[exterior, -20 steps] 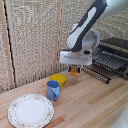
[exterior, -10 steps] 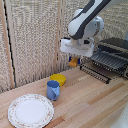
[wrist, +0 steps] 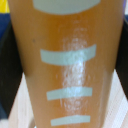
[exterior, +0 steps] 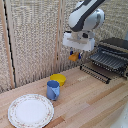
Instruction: Kindly employ your clamp to softly take hold of the bread. Delicately rest it on the oven pan, verifying that it is even on the surface. Using your clamp and attentiveness, smoothly glide the pan into the oven and along the appropriate brackets, securing it in position.
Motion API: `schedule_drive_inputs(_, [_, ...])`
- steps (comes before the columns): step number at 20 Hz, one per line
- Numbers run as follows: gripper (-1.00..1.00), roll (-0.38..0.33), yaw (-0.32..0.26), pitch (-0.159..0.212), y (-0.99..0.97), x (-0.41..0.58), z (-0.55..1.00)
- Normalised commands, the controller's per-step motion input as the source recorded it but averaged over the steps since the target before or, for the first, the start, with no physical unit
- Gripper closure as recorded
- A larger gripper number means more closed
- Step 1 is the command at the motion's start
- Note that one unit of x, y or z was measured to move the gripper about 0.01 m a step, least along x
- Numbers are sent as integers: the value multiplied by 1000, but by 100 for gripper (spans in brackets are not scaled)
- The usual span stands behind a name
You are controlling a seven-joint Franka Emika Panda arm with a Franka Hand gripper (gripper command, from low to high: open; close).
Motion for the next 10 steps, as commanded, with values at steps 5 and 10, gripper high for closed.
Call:
schedule_drive_inputs(5, [100,0,-190,116,-628,126,379])
schedule_drive_inputs(10, [100,0,-129,90,-799,62,235])
